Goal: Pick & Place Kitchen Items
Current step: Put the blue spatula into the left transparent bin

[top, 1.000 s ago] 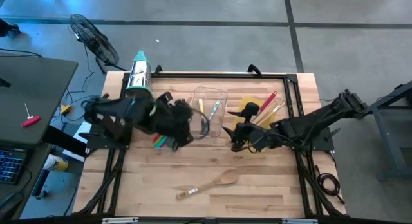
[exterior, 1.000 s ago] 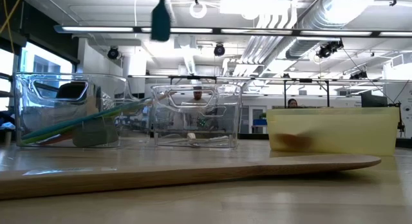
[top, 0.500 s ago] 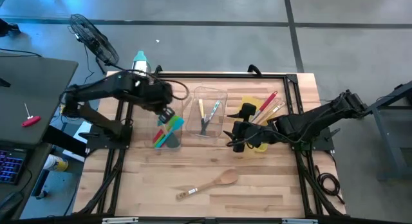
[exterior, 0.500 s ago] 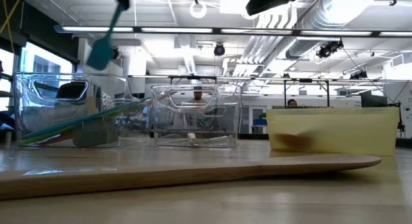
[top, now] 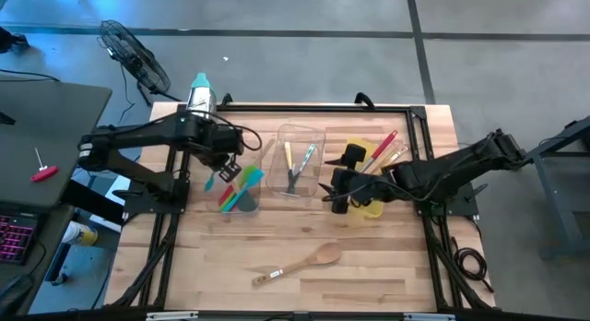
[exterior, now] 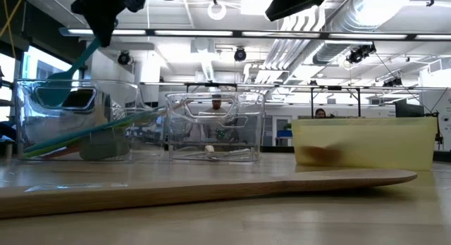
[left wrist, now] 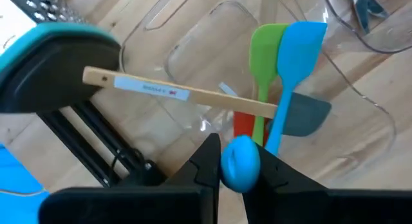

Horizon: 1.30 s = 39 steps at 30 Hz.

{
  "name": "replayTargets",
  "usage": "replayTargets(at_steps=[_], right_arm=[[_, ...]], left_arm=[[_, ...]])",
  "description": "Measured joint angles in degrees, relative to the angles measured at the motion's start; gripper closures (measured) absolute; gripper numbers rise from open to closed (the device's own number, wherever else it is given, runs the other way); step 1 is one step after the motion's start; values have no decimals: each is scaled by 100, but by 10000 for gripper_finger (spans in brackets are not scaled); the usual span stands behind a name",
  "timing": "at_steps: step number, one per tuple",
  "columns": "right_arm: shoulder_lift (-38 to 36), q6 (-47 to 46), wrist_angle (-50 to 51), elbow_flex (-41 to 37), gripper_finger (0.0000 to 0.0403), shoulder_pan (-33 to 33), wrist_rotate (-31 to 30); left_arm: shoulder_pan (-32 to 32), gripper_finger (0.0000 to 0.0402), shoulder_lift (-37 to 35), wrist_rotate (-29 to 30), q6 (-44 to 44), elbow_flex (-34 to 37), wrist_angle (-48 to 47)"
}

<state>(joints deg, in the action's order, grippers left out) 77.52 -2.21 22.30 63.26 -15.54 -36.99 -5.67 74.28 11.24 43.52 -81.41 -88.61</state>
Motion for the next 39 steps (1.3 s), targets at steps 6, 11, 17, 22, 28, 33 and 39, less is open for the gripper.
replayTargets(at_steps=[6,11,17,22,28,33,39], right_arm=[[45,-252,-26,0,117,256,255],[111,-275,-30,0,117,399,610],[248,-250,-42,0,117,445,756],[367,-230,-10,0,117,443,768],[432,-250,-6,0,117,471,900],[447,-251,-21,0,117,471,911],[447,-254,-24,0,117,471,1185]], left_arm=[[2,374,17,-59,-213,154,463],[4,374,22,-135,-302,158,629],[4,374,24,-395,-302,160,635],[4,373,24,-441,-277,160,660],[4,373,22,-554,-300,403,1117],[2,373,23,-769,-300,905,1272],[4,359,24,-738,-746,1177,1722]])
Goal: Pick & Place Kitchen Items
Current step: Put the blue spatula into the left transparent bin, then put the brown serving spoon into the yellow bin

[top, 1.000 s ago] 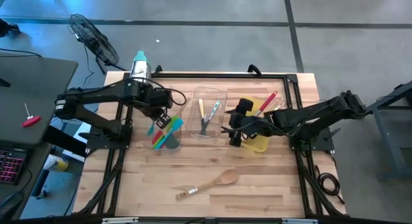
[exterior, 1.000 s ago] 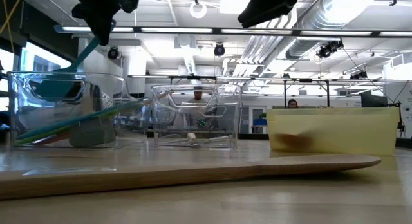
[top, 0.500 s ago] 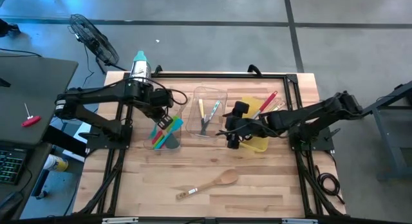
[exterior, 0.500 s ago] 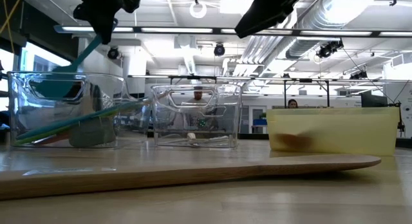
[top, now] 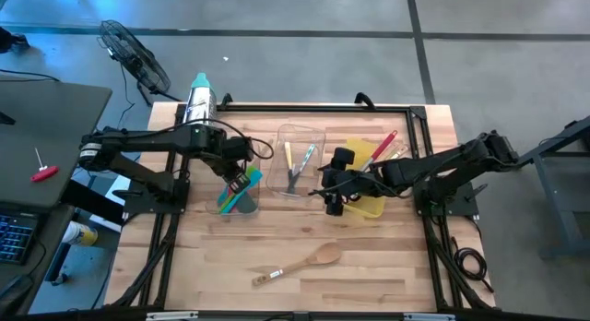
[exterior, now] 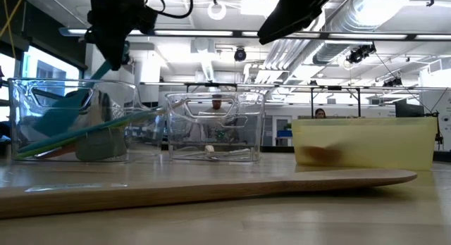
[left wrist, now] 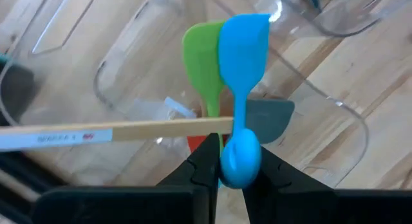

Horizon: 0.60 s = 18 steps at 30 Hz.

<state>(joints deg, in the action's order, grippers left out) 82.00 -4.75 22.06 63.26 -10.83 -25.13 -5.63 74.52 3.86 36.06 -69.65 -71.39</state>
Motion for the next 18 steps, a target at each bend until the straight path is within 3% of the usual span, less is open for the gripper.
replayTargets(at_steps=[14,18], right_arm=[[0,-127,0,0,117,-2,13],[0,-106,-29,0,117,-2,450]], left_arm=[[0,240,0,206,-110,0,296],[0,224,-2,-292,-109,-4,393]])
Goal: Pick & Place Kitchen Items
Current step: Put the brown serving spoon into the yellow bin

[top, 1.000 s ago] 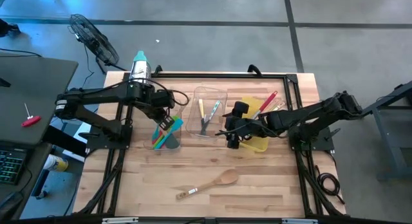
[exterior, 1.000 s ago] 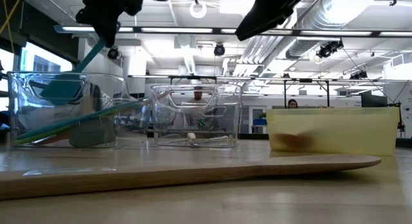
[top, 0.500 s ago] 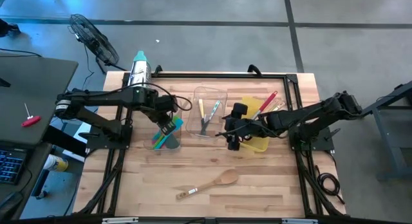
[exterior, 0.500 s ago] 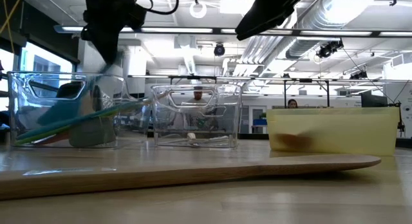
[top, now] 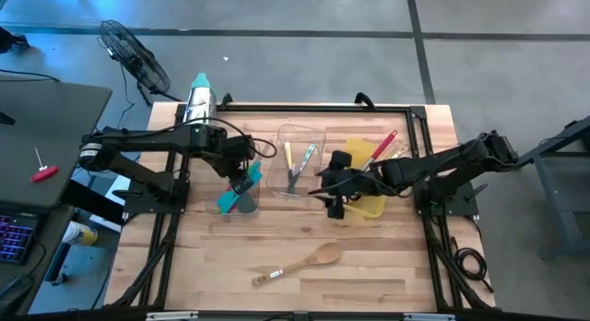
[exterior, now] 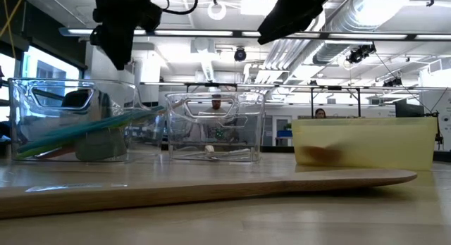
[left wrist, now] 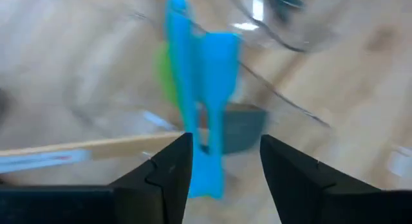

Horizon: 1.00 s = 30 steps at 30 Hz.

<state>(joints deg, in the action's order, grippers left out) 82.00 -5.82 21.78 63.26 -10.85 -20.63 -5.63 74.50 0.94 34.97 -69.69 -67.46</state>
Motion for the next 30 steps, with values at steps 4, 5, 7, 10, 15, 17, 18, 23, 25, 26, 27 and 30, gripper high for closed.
replayTargets(at_steps=[4,5,7,10,15,17,18,23,25,26,27,30], right_arm=[[0,119,-166,0,117,-8,925],[0,130,-210,0,117,-30,1178],[0,148,-270,0,117,-87,1652],[0,150,-284,0,117,-215,2431],[0,150,-267,0,117,-571,3405],[0,145,-266,0,117,-790,3446],[0,126,-259,0,117,-901,3398],[0,-104,-233,-6,117,-1472,2913],[-2,-244,-343,-90,117,-1696,2580],[-2,-305,-406,-159,117,-1788,2419],[-2,-329,-481,-232,117,-1878,2282],[-2,-366,-693,-425,117,-2090,1865]], left_arm=[[19,222,-7,-808,-1,-261,59],[77,222,-9,-919,-3,-326,133],[191,222,-9,-1096,-40,-395,373],[412,222,-82,-1415,50,-424,662],[1143,222,-22,-1533,393,-420,1096],[1555,222,15,-1369,605,-371,1439],[1781,222,25,-1227,735,-337,1500],[2889,222,309,87,1202,-219,2203],[3335,222,480,730,1436,-152,2644],[3536,222,565,1001,1555,-106,2811],[3711,222,676,1209,1676,-63,2917],[4146,222,1084,1568,2011,-31,3364]])
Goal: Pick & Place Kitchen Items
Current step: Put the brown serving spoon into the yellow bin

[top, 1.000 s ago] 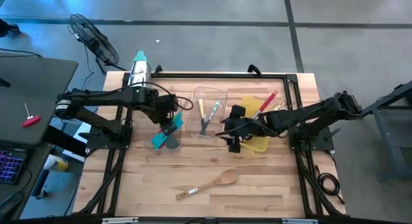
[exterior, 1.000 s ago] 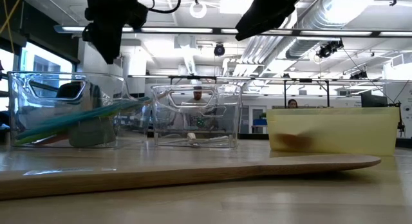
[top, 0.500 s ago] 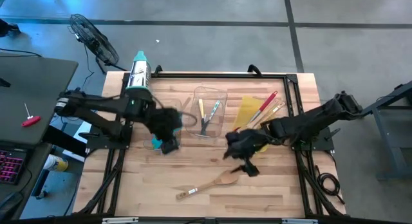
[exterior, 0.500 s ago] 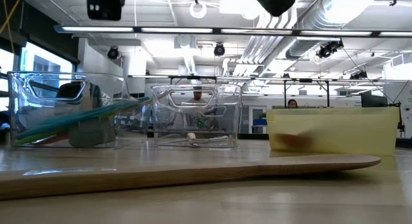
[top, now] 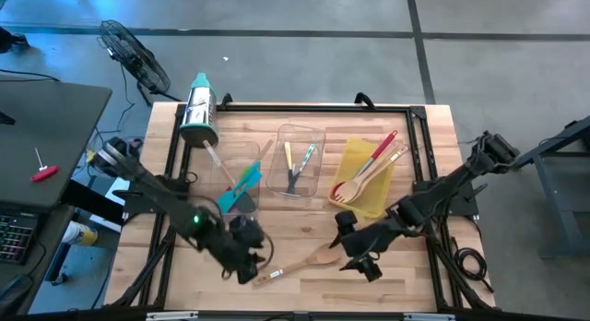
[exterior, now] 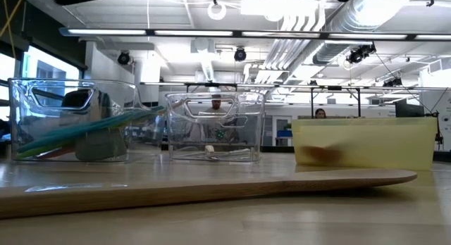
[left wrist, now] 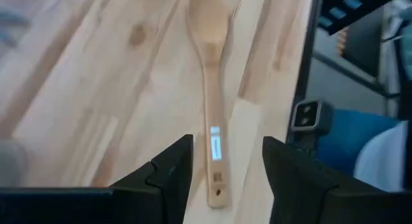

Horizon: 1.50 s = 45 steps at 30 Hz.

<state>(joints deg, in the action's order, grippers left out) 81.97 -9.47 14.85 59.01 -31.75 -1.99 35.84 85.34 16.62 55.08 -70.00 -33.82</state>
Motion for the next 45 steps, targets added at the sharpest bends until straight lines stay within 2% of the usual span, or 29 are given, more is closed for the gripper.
replayTargets(at_steps=[4,11,17,20,22,25,33,39,45], right_arm=[[0,-311,-451,-214,117,-168,-546],[0,-686,-642,-296,117,-242,-604],[152,-1265,-664,-416,117,-238,-1214],[388,-1637,-657,-630,125,-240,-1289],[552,-1880,-635,-771,144,-240,-1289],[827,-2014,-646,-823,192,-240,-1320],[1118,-1810,-922,-816,383,-239,-1255],[1344,-1855,-945,-820,399,-341,-1260],[1964,-2057,-1147,-818,400,-352,-1235]], left_arm=[[399,222,513,201,374,2,456],[785,222,1402,214,906,11,1254],[889,222,1664,217,1102,5,1953],[926,222,1664,248,1077,4,2300],[935,222,1664,332,994,4,2477],[959,222,1664,407,895,4,2693],[958,222,1664,623,844,4,2795],[958,222,1662,651,828,4,2780],[957,222,1662,652,819,4,2769]])
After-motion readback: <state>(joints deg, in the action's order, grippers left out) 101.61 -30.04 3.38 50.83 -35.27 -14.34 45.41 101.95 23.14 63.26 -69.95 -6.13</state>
